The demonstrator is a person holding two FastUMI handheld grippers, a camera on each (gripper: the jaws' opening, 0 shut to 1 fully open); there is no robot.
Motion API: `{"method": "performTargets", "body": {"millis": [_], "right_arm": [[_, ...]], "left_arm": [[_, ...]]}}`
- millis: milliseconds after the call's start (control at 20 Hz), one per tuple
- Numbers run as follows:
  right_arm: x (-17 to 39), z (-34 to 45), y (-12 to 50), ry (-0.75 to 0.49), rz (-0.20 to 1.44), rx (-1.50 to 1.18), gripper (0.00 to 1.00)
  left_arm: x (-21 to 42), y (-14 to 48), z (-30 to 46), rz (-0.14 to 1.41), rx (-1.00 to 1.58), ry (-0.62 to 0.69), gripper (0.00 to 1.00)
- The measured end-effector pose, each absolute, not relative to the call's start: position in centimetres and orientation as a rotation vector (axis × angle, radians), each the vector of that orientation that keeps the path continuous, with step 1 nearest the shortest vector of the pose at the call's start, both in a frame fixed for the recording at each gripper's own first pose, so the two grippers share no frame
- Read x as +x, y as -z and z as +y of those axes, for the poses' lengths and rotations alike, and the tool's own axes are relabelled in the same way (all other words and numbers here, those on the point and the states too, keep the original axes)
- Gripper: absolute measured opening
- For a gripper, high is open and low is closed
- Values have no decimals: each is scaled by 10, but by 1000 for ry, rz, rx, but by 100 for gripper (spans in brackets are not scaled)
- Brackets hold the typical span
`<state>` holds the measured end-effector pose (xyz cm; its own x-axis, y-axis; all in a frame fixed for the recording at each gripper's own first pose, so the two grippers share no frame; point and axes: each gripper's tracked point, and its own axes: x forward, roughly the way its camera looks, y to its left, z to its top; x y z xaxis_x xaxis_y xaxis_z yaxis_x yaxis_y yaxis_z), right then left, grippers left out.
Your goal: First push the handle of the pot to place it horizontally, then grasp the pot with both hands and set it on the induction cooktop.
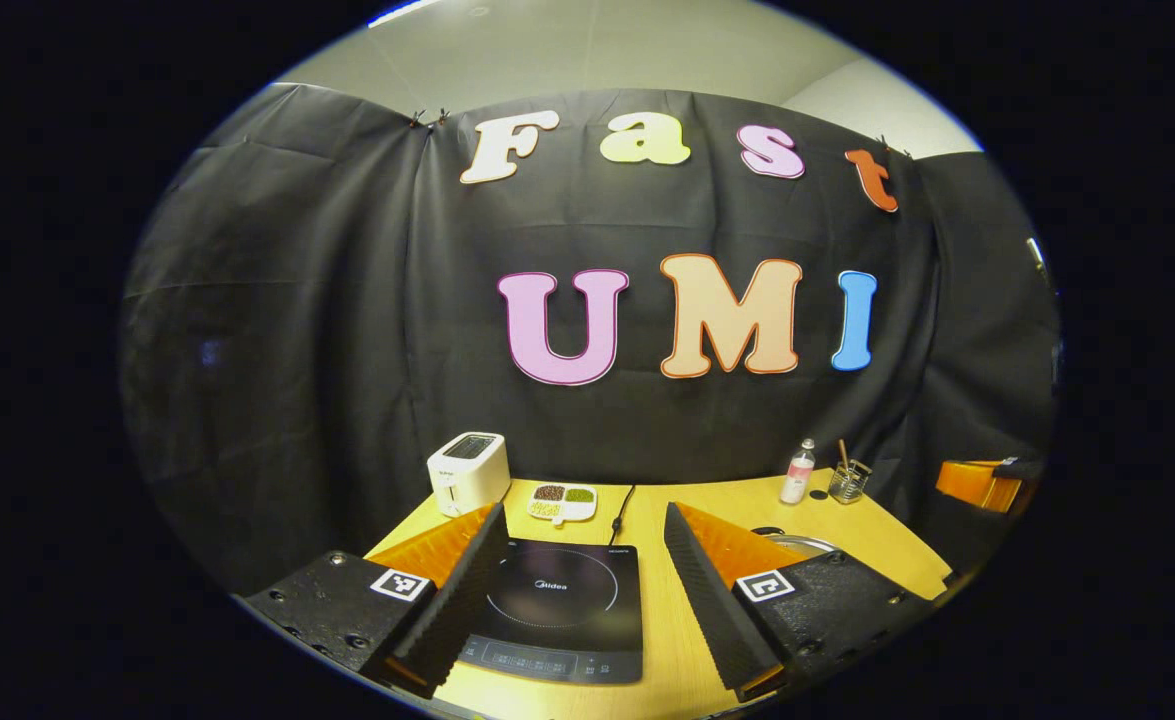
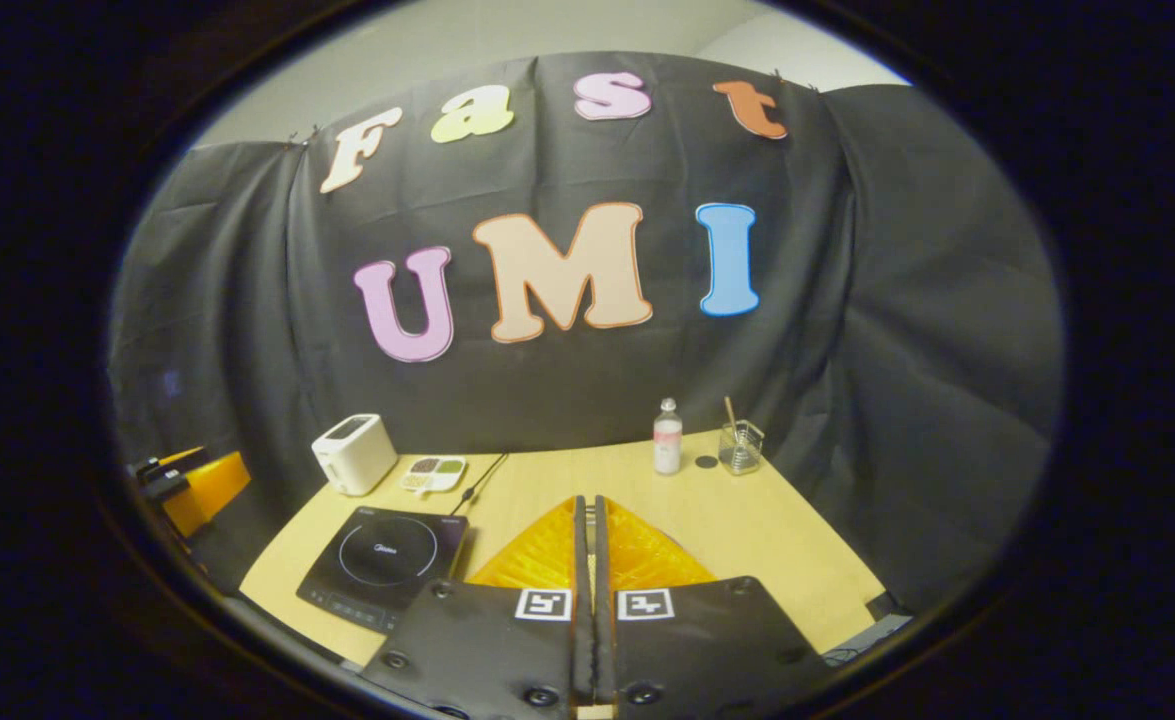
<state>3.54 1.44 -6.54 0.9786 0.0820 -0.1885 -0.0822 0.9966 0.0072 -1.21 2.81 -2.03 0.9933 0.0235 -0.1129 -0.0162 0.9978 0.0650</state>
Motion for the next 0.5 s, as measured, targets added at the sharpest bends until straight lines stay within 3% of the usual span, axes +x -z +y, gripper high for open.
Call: {"method": "performTargets", "body": {"millis": [50,100,400,500], "right_arm": [[30,18,74,-86,213,-3,3],[26,22,86,-87,240,-5,3],[11,41,144,-70,384,7,0],[6,47,160,-64,416,13,3]], "left_arm": [[-13,22,30,116,68,-18,92],[-13,22,33,116,72,-15,99],[-16,26,52,126,94,6,92],[-16,29,59,128,100,20,95]]}}
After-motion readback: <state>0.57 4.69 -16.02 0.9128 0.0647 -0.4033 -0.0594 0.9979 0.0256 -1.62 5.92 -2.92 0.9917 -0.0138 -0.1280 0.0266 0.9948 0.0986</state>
